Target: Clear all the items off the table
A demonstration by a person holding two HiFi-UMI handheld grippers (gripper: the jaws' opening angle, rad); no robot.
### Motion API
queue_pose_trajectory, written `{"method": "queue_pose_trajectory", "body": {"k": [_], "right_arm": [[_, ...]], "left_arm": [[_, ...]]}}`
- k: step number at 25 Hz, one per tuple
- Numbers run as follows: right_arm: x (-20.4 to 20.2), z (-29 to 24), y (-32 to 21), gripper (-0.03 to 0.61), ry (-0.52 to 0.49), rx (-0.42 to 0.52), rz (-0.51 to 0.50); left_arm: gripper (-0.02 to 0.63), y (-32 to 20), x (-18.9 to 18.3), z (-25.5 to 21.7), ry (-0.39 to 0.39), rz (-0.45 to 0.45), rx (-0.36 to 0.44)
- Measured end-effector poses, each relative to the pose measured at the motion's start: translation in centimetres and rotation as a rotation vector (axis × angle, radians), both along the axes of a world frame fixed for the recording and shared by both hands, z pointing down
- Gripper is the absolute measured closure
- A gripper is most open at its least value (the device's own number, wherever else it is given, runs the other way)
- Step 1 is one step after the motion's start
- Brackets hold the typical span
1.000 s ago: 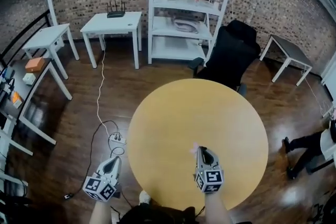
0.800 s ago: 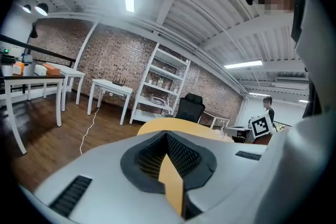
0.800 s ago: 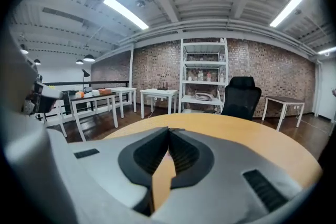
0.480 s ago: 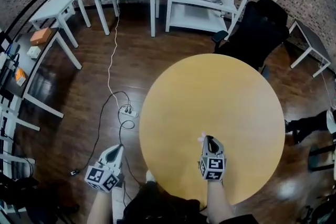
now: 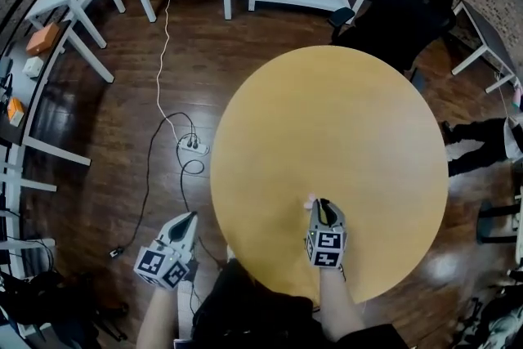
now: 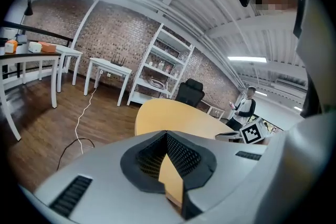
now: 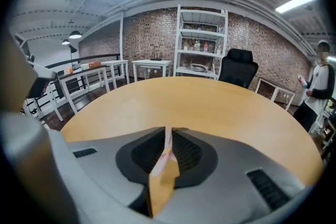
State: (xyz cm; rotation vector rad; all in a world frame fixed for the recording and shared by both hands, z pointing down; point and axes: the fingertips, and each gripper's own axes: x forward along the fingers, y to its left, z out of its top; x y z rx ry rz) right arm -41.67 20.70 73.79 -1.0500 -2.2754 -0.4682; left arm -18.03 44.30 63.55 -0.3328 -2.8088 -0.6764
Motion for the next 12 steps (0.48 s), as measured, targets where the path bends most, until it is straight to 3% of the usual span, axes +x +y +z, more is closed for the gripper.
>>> {"method": "queue_pose_trajectory", "body": {"k": [2, 12], "right_arm": [[0.3, 0.6, -0.1, 0.502, 0.02, 0.015, 0.003], [0.4, -0.8, -0.1, 0.502, -0.016, -0.016, 0.046]], "left_arm": [[0.621, 0.4, 0.7, 0.3, 0.008, -0.014, 0.006], [0.621, 1.0, 0.4, -1.3, -0.02, 0.014, -0.019]]}}
